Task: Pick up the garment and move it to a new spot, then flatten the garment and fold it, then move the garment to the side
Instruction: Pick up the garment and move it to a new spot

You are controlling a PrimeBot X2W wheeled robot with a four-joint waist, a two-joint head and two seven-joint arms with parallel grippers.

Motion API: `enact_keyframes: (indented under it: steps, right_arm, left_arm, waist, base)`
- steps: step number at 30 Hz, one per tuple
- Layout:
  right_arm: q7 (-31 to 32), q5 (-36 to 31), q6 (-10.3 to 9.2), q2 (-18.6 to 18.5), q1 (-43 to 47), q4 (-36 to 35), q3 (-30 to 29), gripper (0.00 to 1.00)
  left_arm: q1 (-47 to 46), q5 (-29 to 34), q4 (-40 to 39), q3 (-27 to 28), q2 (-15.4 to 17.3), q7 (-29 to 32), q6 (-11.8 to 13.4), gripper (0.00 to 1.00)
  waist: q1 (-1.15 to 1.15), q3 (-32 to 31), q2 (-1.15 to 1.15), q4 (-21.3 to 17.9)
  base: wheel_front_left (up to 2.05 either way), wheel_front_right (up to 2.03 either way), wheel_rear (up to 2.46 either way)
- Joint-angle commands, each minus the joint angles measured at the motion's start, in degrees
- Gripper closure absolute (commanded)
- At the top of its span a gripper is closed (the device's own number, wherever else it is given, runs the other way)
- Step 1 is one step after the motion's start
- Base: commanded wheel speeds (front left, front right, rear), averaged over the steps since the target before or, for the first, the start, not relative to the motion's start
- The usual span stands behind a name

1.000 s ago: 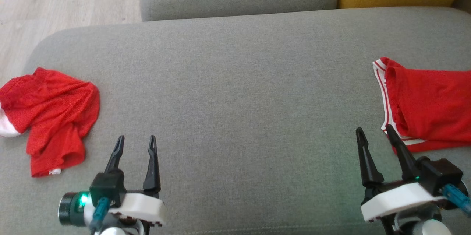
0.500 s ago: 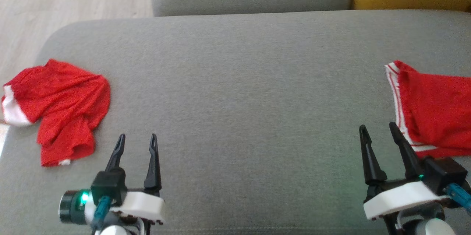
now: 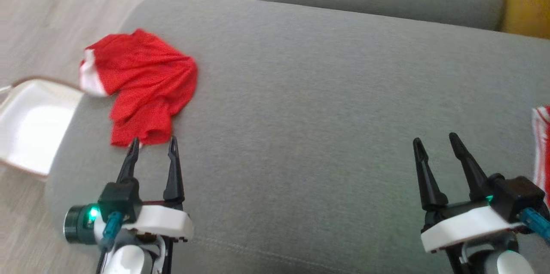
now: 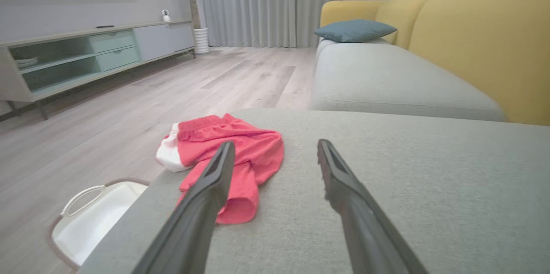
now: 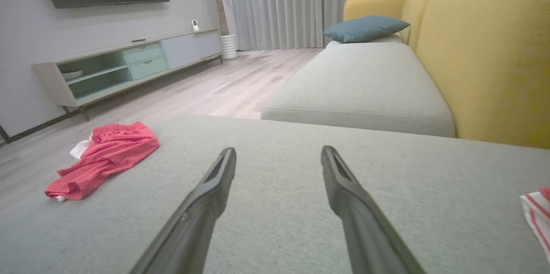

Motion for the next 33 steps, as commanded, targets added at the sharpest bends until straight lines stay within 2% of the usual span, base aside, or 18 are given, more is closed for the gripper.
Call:
enact_keyframes:
  steps: [1, 10, 15, 20, 25, 32, 33]
  right_arm:
    - [0.2, -0.5, 0.20, -1.3, -2.1, -2.4, 1.4, 0.00]
    - [1.5, -0.9, 0.20, -1.7, -2.4, -4.0, 2.1, 0.00]
    - [2.6, -1.2, 0.20, -2.7, -3.4, -5.3, 2.1, 0.00]
    - [4.4, -1.4, 0.20, -4.8, -5.6, -7.8, 1.8, 0.00]
    - [6.9, -1.4, 0.20, -7.8, -8.2, -11.2, 1.1, 0.00]
    - [9.1, -0.5, 0.20, -11.1, -10.4, -14.2, 0.0, 0.00]
    - [9.1, -0.5, 0.20, -11.1, -10.4, -14.2, 0.0, 0.00]
  left_arm:
    - [-3.0, 0.1, -1.9, 2.6, 0.4, -0.3, 0.1, 0.00]
    - [-2.8, 0.7, -2.3, 4.9, -0.3, -0.3, -0.8, 0.00]
    - [-4.3, 1.1, -1.6, 5.8, -1.2, -0.3, -1.3, 0.00]
    - [-9.7, 0.6, 1.4, 7.3, -2.5, -0.3, -2.2, 0.00]
    - [-19.1, -1.1, 9.7, 9.4, -3.3, -0.3, -3.9, 0.00]
    - [-32.7, -4.8, 29.5, 12.1, -3.2, -0.2, -7.3, 0.00]
    - [-32.7, -4.8, 29.5, 12.1, -3.2, -0.2, -7.3, 0.00]
  waist:
    - [0.00, 0.2, 0.00, 2.8]
    - [0.00, 0.8, 0.00, 7.1]
    - [0.00, 3.3, 0.00, 7.0]
    - [0.00, 8.9, 0.00, 5.5]
    - [0.00, 17.0, 0.00, 3.5]
    - [0.00, 25.9, 0.00, 1.3]
    - [0.00, 25.9, 0.00, 1.3]
  base:
    - [0.00, 0.00, 0.00]
    - [0.00, 0.00, 0.00]
    - [0.00, 0.00, 0.00]
    - [0.00, 0.00, 0.00]
    - [0.00, 0.00, 0.00]
    - [0.00, 0.00, 0.00]
    - [0.00, 0.00, 0.00]
